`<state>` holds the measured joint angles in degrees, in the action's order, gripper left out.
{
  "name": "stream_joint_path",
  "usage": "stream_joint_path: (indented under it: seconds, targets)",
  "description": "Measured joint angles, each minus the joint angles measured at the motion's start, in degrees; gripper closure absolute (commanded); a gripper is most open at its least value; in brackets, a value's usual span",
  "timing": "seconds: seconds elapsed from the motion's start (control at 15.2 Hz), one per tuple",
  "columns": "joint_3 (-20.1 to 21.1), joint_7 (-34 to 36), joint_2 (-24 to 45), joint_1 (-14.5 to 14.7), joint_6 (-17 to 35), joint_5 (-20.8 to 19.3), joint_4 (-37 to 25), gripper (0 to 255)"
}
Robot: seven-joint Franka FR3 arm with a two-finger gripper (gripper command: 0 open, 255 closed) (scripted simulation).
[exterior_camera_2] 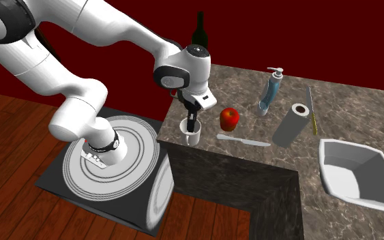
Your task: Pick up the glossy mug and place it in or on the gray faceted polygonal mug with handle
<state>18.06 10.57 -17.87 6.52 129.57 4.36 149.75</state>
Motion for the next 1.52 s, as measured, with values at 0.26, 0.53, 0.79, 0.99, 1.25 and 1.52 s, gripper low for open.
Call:
stream_joint_path:
  seconds: [0.26,0.53,0.79,0.99,1.25,1.52]
  targets:
    - [0.0,0.0,0.0,0.0,0.0,0.0,0.0,255]
    - [0.0,0.0,0.0,0.0,0.0,0.0,0.0,255]
    - [-0.1,-0.1,-0.6,0.1,-1.1,0.1,-0.5,255]
    - [-0.5,-0.5,-2.0,0.1,-3.5,0.3,-1.6,255]
    - [-0.8,-0.8,-3.8,0.3,-7.1,0.5,-3.4,255]
    - [-1.3,-1.2,-5.5,0.3,-10.7,0.6,-5.3,255]
